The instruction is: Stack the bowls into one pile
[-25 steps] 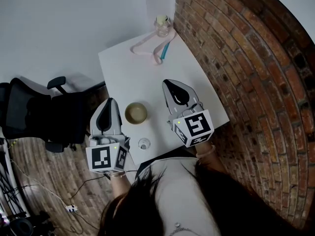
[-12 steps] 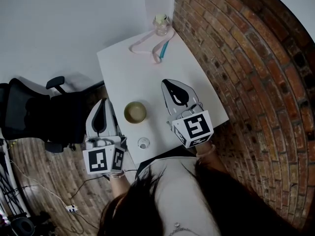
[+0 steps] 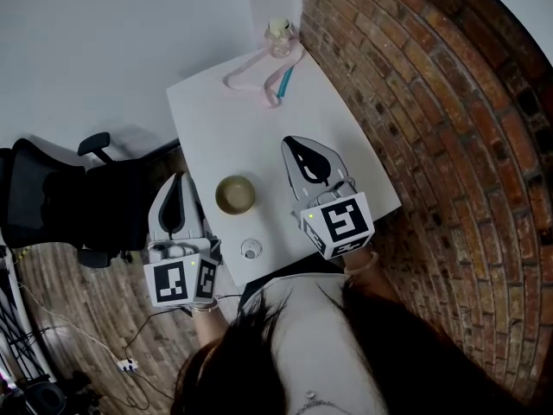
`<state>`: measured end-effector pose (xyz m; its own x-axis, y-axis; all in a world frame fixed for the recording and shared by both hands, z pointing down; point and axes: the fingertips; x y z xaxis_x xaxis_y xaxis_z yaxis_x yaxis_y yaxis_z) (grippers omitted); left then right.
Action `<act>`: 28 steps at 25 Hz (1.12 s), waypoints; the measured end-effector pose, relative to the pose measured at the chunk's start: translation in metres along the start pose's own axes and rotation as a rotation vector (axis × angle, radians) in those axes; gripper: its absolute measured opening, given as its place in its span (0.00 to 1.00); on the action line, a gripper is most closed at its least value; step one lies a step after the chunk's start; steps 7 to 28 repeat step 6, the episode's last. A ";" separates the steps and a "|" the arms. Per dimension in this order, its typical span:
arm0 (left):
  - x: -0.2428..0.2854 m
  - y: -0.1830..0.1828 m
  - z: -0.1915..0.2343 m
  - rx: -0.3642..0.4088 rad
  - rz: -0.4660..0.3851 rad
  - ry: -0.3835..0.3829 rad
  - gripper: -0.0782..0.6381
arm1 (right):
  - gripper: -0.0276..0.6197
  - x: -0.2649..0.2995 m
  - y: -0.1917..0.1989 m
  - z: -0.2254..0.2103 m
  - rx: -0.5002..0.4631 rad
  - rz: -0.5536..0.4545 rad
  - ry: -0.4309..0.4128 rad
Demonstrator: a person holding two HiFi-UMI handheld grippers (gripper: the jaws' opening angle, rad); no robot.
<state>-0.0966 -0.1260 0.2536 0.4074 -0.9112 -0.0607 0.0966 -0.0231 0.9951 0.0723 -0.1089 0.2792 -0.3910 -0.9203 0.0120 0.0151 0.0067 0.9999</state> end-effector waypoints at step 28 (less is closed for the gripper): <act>0.003 0.002 0.002 -0.002 -0.002 -0.002 0.11 | 0.05 0.004 0.005 -0.003 0.011 0.013 0.002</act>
Point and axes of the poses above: the fingertips, and each gripper's own axes: x forward along the fingers, z to its left, y out of its underside, and after that the axes turned 12 degrees about -y, right-handed
